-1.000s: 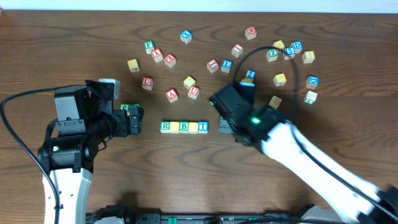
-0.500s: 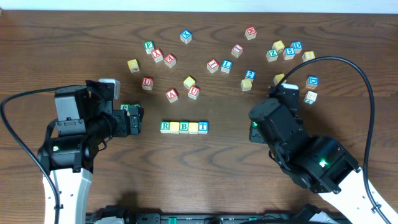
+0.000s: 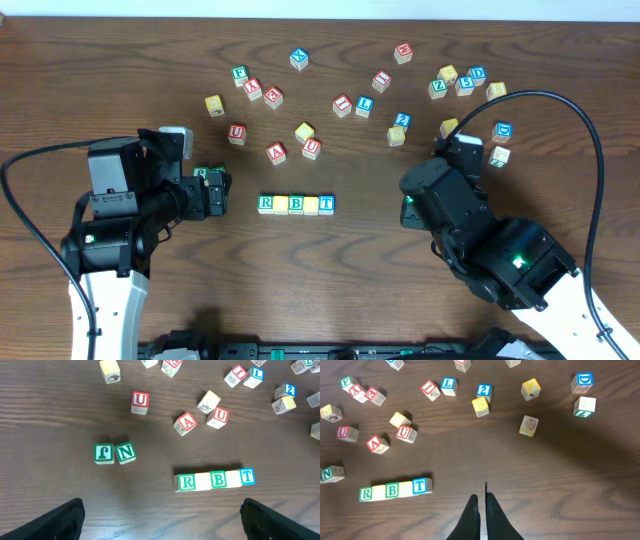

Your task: Spell out ROBOT

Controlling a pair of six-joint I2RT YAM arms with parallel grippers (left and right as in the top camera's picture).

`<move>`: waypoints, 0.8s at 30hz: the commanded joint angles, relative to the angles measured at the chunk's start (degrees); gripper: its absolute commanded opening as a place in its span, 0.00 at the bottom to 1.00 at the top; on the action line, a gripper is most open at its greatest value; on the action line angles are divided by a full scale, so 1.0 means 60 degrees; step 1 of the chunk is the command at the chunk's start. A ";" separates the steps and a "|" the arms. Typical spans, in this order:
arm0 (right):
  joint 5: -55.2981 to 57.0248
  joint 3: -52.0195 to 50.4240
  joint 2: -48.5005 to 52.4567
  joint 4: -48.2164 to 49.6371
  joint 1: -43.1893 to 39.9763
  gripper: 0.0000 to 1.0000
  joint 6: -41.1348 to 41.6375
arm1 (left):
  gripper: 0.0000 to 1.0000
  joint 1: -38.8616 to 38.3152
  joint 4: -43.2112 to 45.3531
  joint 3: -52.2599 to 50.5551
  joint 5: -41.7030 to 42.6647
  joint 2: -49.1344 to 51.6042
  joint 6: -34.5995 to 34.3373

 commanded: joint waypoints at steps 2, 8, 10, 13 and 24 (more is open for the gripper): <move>0.0189 0.0047 0.0004 -0.0138 -0.0080 0.01 0.0138 | 0.98 0.0040 -0.0029 0.0029 0.0011 -0.0015 0.0124; 0.0153 0.0222 -0.0015 -0.0474 -0.0401 0.01 0.0127 | 0.98 0.0040 -0.0018 0.0029 0.0007 -0.0015 0.0127; 0.0146 0.0339 -0.0029 -0.0568 -0.0535 0.01 -0.0036 | 0.98 0.0040 -0.0022 0.0029 0.0015 -0.0015 0.0127; 0.0153 0.0372 -0.0062 -0.0594 -0.0634 0.01 -0.0182 | 0.98 0.0018 0.0197 0.0029 0.0091 -0.0015 0.0124; 0.0189 0.0372 -0.0208 -0.0583 -0.1188 0.01 -0.0521 | 0.13 0.0018 -0.0117 -0.0095 0.0084 0.1785 0.0120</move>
